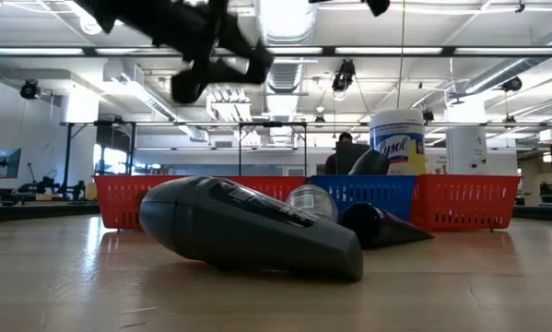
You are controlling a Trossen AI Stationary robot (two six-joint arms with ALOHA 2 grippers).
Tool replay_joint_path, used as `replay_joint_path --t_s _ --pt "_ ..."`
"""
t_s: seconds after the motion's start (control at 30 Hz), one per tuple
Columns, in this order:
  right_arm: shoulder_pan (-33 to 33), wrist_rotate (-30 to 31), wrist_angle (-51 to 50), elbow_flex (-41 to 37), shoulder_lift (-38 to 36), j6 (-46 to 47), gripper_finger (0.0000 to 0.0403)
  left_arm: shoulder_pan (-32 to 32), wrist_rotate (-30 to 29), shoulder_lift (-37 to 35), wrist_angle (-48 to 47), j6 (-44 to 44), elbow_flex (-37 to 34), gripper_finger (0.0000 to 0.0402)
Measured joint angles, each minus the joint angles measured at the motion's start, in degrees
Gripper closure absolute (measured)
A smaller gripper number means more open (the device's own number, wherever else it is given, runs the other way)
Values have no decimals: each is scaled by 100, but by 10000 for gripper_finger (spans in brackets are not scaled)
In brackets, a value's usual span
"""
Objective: Pick & Place Travel size toiletries
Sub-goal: Put the shave cream into the middle red bin
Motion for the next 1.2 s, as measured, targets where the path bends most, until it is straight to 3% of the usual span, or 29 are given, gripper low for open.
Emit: replay_joint_path --t_s 0.2,0.3,0.43,0.57,0.8,1.03,1.2 --pt "-4 535 -552 2 -364 310 100 356 851 347 95 -1962 -628 273" --pt "-4 578 -749 2 -428 370 89 356 1307 687 561 -2516 -858 273" --pt "-4 603 -785 0 -428 419 78 317 1492 1189 1104 -2924 -868 273" --pt "-4 597 -796 0 -355 594 69 319 1675 1638 1116 -3007 -572 266" --pt "10 530 -1000 0 -331 648 52 289 1823 1910 813 -2990 -173 192" --pt "37 531 -1158 0 -358 623 56 277 1817 1478 256 -2778 -178 166" --pt "35 289 -1545 0 -373 634 67 137 2238 1017 167 -1639 -125 166"
